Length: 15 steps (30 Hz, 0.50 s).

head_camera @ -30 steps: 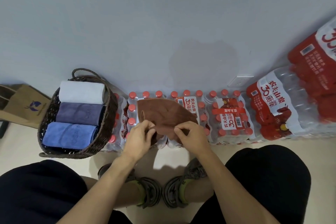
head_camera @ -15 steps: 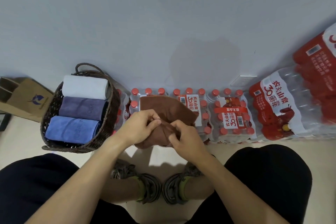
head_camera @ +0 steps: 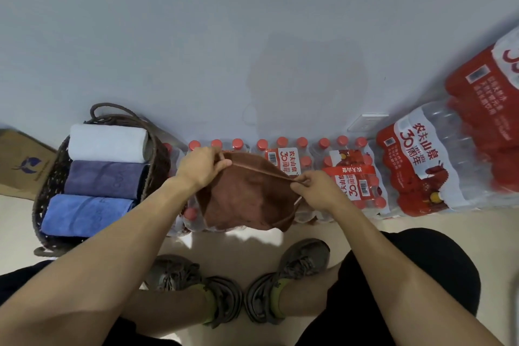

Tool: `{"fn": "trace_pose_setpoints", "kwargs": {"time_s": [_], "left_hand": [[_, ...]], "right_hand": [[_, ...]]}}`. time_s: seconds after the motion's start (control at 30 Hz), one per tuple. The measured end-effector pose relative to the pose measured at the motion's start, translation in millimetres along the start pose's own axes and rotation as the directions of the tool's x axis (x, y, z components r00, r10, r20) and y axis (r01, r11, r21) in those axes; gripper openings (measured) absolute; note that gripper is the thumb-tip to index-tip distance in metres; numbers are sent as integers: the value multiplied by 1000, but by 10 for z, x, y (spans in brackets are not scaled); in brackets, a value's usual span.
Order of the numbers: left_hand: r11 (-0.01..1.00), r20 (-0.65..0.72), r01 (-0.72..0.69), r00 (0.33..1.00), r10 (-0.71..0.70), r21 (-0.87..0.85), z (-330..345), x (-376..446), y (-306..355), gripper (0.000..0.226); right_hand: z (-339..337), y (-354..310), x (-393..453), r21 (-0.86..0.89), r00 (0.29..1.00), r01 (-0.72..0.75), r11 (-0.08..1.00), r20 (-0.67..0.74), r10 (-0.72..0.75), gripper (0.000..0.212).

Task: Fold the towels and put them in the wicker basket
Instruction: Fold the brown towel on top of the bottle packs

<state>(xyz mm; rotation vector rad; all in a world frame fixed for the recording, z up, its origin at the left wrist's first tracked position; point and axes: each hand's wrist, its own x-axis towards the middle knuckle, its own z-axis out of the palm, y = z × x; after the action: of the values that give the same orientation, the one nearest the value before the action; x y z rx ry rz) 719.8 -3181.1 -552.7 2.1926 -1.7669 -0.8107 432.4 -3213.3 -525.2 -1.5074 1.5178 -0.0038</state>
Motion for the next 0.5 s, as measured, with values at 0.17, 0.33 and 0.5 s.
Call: {"fn": "trace_pose_setpoints", "kwargs": {"time_s": [0.17,0.33,0.5], "left_hand": [[992,89,22,996,-11,-121,240,262,-177,33],[993,37,85,996,-82,-77,443,285,-311,51],[968,-112,199,970,-217,-151,580,188,-376,44]], "right_hand": [[225,130,417,-146,993,-49,988,-118,32,4],[477,303,494,-109,974,-105,988,-210,80,30],[589,339,495,-195,953,-70,978,-303,8,38]]}}
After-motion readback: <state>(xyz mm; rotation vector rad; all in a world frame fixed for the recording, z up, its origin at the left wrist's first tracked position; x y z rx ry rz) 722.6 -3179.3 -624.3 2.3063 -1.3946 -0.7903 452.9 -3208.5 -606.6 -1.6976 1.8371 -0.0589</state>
